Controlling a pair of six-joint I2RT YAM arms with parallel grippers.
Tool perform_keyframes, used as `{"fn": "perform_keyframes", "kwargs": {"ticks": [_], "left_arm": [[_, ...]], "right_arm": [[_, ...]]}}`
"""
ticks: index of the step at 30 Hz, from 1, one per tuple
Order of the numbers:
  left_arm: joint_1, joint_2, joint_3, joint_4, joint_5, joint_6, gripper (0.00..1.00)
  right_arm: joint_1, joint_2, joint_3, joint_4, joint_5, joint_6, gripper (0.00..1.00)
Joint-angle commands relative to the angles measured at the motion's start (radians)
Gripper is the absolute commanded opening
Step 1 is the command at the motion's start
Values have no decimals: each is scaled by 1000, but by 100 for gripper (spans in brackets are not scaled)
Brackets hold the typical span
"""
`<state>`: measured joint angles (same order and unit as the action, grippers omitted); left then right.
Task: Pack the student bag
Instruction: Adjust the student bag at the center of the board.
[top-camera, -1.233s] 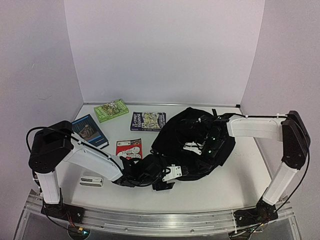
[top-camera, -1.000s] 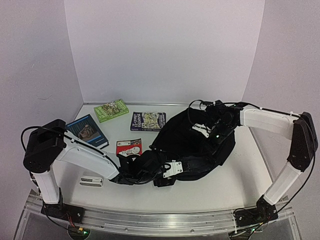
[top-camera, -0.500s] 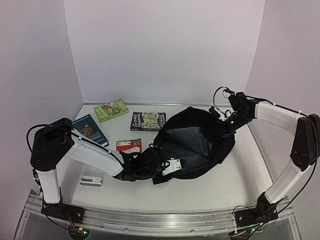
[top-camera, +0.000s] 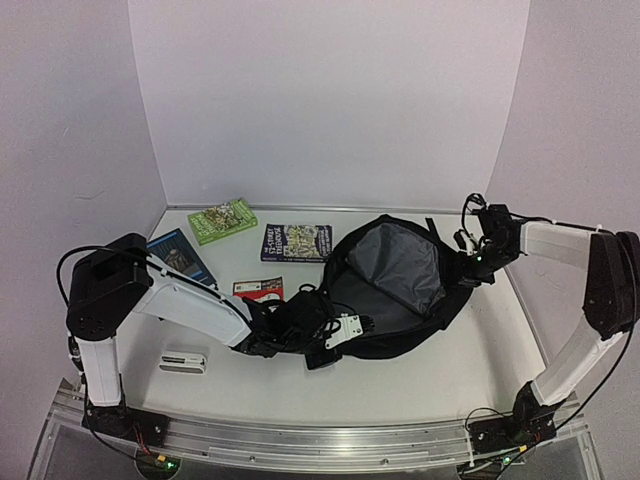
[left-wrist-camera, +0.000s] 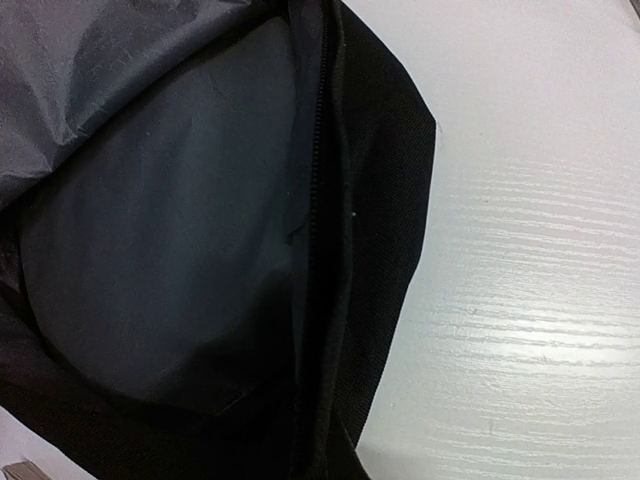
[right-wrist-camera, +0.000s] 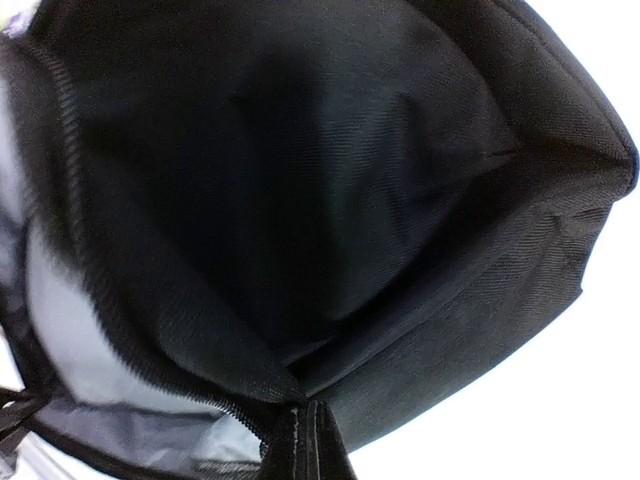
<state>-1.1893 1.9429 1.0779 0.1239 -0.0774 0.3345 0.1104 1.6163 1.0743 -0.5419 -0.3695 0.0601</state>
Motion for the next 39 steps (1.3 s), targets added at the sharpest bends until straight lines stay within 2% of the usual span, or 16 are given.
{"fn": "perform_keyframes", "kwargs": {"ticks": [1,7,12,17,18,20,23,27,32,39], "left_arm": [[3,10,37,-43,37,-21,0],[3,12,72,-72,7,-49,8],[25,-25,86,-89,23,-113,21],[63,-89,75,-88,57,-182,39],[72,-96,73,-85,51,-202,43],[98,-108,73,-77,33,-243,51],[137,-130,71,-41,31,-271,56],[175,-117,107,-22,49,-296,56],[191,-65,142,-7,55,-309,56],[192,-68,107,47,148,-304,51]], "right_arm": [[-8,4,-19,29,199,22,5],[-8,14,-11,22,215,1,50],[-7,-35,23,24,111,-42,69],[-5,-83,133,22,12,-112,95],[-5,-85,165,15,-4,-123,98],[-3,-88,232,-1,-78,-136,98],[60,-80,298,-48,-189,-148,98],[249,-51,270,-65,-203,-163,98],[332,23,257,-65,-254,-161,95],[421,84,257,-65,-345,-136,90]]}}
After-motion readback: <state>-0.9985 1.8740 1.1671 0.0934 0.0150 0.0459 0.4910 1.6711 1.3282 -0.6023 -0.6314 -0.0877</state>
